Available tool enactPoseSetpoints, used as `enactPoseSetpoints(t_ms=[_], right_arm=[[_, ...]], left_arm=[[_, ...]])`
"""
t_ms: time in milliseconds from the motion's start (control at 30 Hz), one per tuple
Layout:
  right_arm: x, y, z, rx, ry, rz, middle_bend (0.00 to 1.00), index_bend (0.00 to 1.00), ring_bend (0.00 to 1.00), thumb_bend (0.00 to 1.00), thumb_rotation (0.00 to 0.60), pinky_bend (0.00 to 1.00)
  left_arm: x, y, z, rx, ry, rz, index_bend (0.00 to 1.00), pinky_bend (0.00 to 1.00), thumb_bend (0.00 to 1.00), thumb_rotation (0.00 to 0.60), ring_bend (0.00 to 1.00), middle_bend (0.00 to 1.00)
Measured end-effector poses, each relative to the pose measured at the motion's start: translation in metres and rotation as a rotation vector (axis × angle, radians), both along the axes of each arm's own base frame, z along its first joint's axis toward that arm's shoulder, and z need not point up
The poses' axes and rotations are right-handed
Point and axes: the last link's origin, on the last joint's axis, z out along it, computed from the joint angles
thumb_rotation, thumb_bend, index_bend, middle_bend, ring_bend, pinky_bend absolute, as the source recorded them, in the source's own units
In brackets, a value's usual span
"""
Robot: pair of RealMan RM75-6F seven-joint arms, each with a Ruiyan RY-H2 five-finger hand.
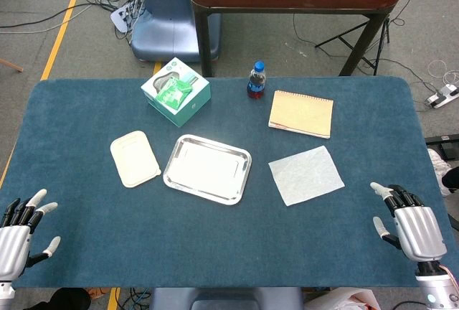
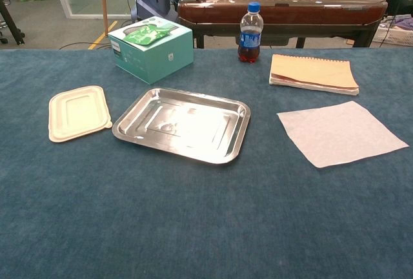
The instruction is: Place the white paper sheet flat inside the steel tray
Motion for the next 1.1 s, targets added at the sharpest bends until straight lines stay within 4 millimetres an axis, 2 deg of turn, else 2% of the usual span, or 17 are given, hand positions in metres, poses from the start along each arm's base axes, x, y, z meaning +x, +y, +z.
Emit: enactPoseSetpoints(t_ms=[400,567,767,1100], right_arm=[[0.010,-0.016,-0.008,0.051,0.041,0.045,0.30,0.21,0.18,0.38,0.600,0.33],[0.017,-0.028,-0.020,0.106,0.081,0.061,0.30,0.21,0.18,0.33,0.600,0.33],[0.027,-0.049,-0.045,0.187,0.121,0.091,0.30,0.24,0.18,0.24,0.600,0.33],[0.042,-0.084,-0.102,0.291,0.146,0.140,0.30,0.26,0.18,0.28,0.600,0.33]], left_arm=[[0.000,-0.004,0.001,0.008,0.001,0.006,0.25,0.00,0.24,0.600,0.10,0.09],[-0.001,-0.005,0.001,0.012,0.001,0.008,0.25,0.00,0.24,0.600,0.10,0.09],[-0.003,-0.007,0.002,0.017,0.002,0.020,0.25,0.00,0.24,0.600,0.10,0.09],[-0.008,-0.011,0.007,0.031,0.010,0.045,0.25,0.00,0.24,0.600,0.10,0.09]])
